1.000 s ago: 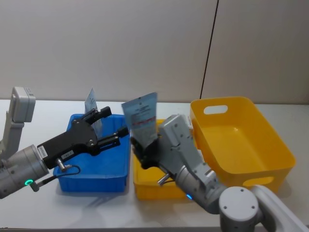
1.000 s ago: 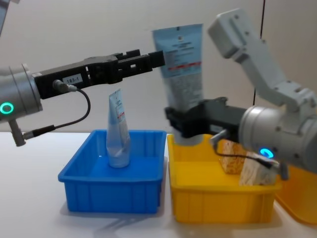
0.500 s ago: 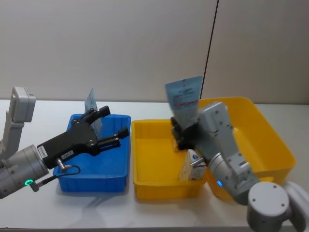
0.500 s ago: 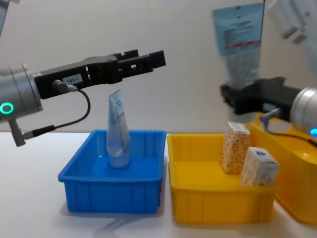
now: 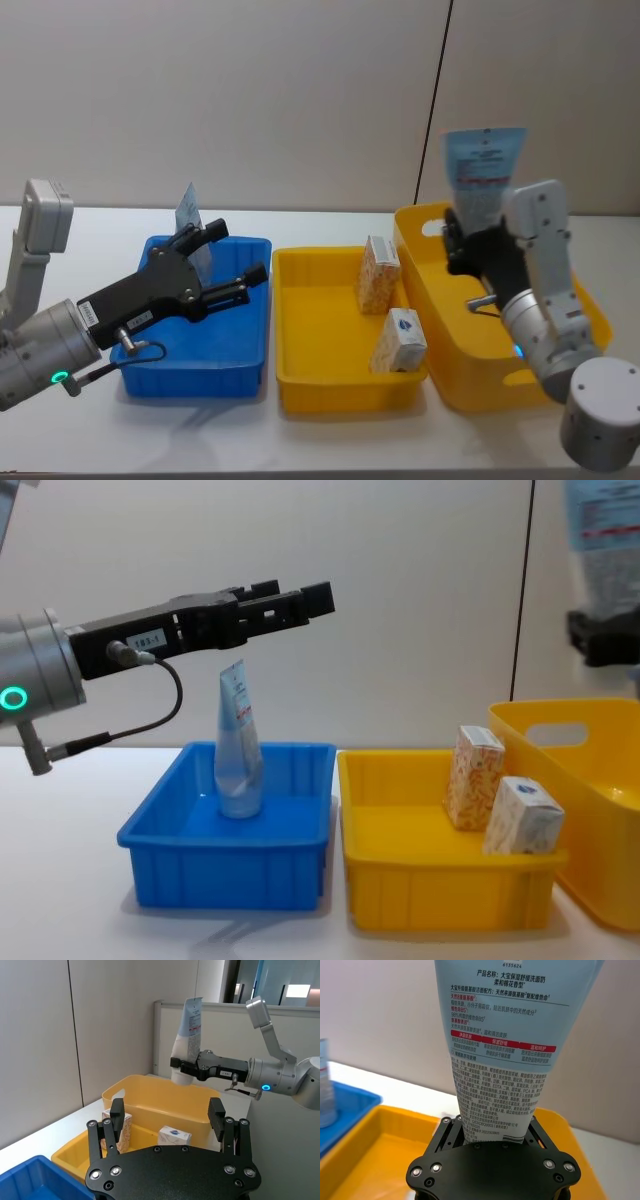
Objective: Bimanual collaborative sorting of washing and personal care products
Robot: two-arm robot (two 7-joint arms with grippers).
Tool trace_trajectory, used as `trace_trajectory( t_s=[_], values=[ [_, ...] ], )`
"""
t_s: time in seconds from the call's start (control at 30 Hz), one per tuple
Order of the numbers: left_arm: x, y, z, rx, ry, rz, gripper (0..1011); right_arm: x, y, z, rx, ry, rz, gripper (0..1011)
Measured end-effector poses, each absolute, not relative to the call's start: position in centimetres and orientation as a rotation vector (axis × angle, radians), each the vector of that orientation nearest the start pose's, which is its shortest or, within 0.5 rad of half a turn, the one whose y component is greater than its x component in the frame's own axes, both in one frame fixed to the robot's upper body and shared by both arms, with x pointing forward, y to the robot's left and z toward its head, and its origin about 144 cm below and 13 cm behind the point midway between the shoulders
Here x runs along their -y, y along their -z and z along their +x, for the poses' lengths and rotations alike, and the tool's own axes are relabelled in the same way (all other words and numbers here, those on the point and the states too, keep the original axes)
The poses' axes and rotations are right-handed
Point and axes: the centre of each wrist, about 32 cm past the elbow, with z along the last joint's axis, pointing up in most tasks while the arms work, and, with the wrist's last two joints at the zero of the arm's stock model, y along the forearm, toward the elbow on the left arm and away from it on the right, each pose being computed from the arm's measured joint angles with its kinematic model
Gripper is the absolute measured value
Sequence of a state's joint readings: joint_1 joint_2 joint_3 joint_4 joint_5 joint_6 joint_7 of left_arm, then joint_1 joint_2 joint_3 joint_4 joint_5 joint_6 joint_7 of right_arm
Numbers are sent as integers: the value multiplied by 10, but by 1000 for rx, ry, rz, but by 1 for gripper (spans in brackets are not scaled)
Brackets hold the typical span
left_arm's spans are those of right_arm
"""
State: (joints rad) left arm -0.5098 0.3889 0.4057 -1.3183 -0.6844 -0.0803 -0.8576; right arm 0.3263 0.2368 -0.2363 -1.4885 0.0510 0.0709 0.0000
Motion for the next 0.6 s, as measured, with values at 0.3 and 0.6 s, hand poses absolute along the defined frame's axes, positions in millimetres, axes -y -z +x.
trace_trajectory(
  t_s=[0.3,0.6],
  values=[
    [-256,-1237,578,89,-445,-232,1001,245,-1229,539,160,1522,-76,290],
    [-256,-1237,578,89,-445,-232,1001,254,-1225,540,9,1619,-96,289]
  ],
)
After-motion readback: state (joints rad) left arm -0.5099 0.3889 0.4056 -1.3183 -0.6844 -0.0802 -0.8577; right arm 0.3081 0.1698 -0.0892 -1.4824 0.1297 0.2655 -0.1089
